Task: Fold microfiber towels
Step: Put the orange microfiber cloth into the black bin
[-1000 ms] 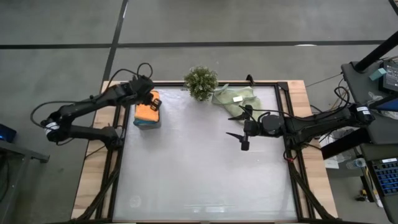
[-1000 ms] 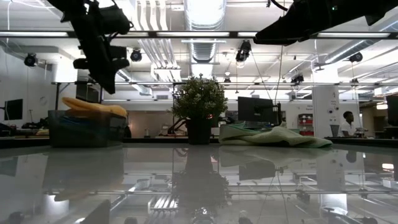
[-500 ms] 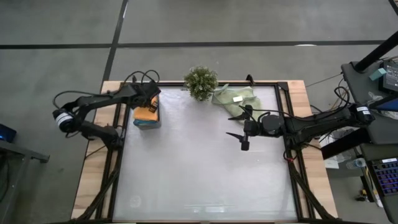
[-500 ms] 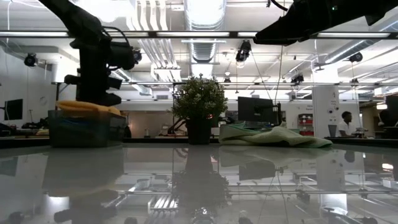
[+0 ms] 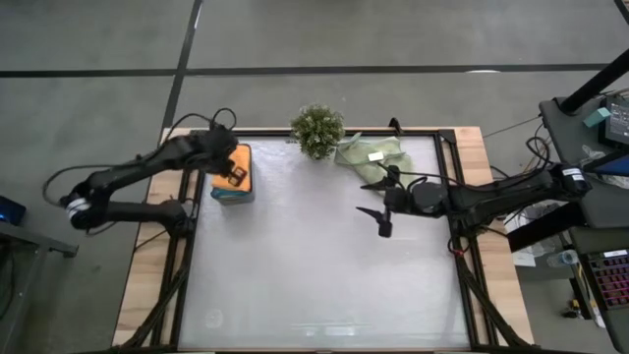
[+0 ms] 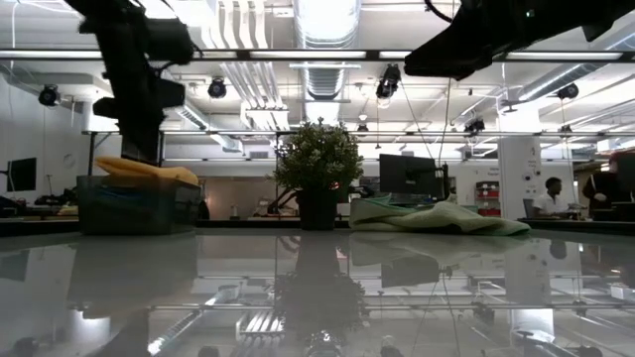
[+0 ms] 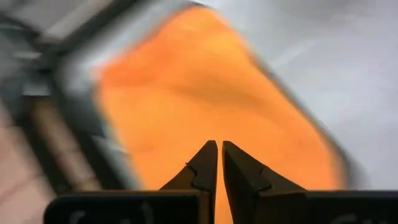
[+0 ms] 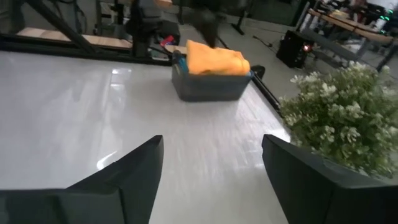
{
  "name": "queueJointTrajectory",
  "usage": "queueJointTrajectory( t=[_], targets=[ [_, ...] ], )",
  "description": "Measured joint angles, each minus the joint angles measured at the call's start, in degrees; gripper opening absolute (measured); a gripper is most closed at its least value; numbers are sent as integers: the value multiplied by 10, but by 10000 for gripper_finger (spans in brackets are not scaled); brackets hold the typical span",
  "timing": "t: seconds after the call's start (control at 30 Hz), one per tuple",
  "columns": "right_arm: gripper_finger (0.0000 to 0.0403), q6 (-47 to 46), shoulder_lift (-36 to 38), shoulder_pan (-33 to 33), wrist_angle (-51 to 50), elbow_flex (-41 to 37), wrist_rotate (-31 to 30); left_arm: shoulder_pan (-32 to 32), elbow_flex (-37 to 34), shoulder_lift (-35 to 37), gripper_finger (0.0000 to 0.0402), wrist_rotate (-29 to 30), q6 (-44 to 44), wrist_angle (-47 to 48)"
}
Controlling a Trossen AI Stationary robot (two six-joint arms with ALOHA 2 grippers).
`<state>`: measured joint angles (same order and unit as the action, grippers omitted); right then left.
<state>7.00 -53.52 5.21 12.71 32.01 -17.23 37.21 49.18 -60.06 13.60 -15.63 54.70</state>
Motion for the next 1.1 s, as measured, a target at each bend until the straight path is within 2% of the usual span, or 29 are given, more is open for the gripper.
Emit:
queueJointTrajectory(
  t=[0.07, 0.13, 0.33, 0.53, 0.77, 0.97, 1.1],
  targets=[
    [255, -5, -7, 0, 4, 0, -11, -10, -11, 29, 11, -57, 8, 6],
    [244, -5, -14, -1, 15, 0, -18, -19, -21, 57, 11, -86, 10, 17],
    [216, 8, -33, -5, 65, 1, -24, -23, -78, 104, 11, -88, -15, 18],
    [204, 10, -45, -7, 69, 1, -24, -23, -147, 93, 11, -82, -53, -13],
    [201, 0, -48, -7, 69, 1, -23, -23, -124, 56, 11, -81, -63, -14],
    [201, -2, -48, -7, 66, 1, -23, -24, -85, 57, 11, -82, -61, -18],
    [201, 1, -48, -7, 65, 1, -23, -28, -83, 75, 11, -20, -64, -79]
  ],
)
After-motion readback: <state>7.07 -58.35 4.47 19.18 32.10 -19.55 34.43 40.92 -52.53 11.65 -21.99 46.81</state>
